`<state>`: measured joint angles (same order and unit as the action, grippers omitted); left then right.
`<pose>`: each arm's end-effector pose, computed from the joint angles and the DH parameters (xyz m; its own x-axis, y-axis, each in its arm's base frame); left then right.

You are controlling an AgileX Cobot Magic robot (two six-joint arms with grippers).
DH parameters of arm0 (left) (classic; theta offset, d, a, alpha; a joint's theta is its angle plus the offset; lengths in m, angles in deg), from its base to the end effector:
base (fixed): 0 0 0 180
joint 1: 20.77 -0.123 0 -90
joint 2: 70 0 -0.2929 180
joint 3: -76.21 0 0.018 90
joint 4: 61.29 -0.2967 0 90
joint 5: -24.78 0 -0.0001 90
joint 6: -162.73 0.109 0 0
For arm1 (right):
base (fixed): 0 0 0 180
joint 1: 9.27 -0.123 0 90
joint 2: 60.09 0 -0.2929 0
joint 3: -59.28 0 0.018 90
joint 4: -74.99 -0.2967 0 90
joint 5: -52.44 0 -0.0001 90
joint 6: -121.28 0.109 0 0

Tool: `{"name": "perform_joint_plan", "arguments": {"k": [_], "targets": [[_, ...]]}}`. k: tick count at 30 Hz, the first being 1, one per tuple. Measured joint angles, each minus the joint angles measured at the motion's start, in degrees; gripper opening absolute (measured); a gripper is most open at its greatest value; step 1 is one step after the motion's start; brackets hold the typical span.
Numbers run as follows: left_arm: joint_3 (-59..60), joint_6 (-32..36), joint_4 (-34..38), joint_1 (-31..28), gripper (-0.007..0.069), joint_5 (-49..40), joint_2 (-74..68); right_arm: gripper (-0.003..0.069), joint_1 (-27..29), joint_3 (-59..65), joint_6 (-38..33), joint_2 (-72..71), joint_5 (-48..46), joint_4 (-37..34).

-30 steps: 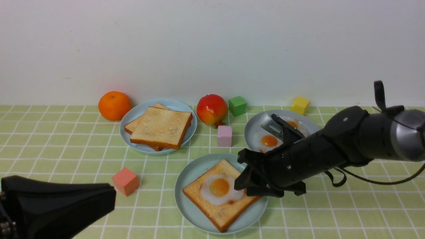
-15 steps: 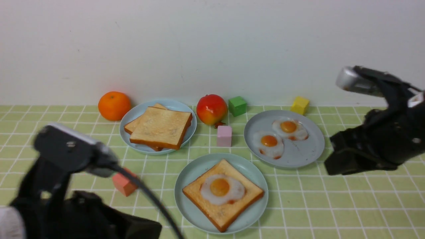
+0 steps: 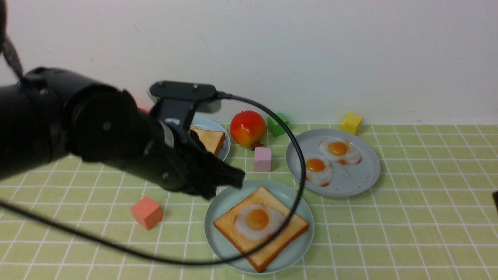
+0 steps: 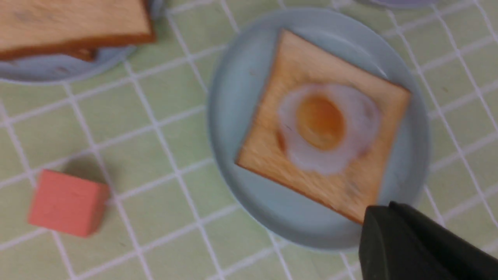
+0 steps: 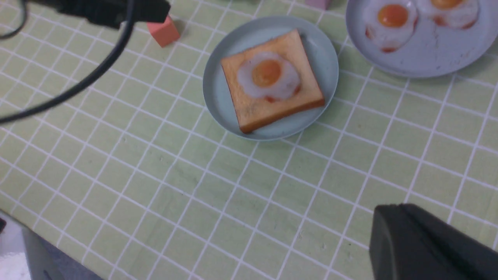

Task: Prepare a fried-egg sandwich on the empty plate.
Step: Use the left arm to grab a slice of bread

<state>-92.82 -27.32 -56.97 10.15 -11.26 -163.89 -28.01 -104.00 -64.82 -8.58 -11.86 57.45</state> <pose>0.3235 -0.1994 0.2721 -0.7724 0.1899 -0.6061 0.3666 0.9125 -0.1814 0.1469 0.0811 0.4095 -0.6415 -0.1874 -0.7439 -0.4831 0.8520 0.2020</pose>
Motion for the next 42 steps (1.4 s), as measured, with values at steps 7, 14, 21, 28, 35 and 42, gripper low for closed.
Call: {"name": "perform_joint_plan", "arguments": {"k": [7,14,21,28,35,42], "targets": [[-14.2,1.6,-1.5,-5.2,0.0023,-0.7,-15.5,0.0002,0.0,0.0,0.0,-5.6,-0.1,0.1],[-24.5,1.6,-7.5,-7.7,0.0264,-1.2,-28.1,0.0003,0.0,0.0,0.0,-5.8,-1.7,0.2],[-28.4,1.6,-10.4,-8.6,0.0419,1.9,-35.1,0.0006,0.0,0.0,0.0,-5.8,-2.2,-0.2],[-28.8,1.6,-12.9,-8.6,0.0426,4.8,-38.4,0.0008,0.0,0.0,1.3,-5.8,-2.2,-1.1],[-29.1,1.7,-13.3,-8.6,0.0275,4.7,-39.0,0.0010,0.0,0.0,1.3,-5.8,-2.1,-1.1],[-29.3,2.2,-12.6,-8.5,-0.0003,3.9,-38.1,0.0014,0.0,0.0,1.3,-5.8,-2.0,-1.1]]}}
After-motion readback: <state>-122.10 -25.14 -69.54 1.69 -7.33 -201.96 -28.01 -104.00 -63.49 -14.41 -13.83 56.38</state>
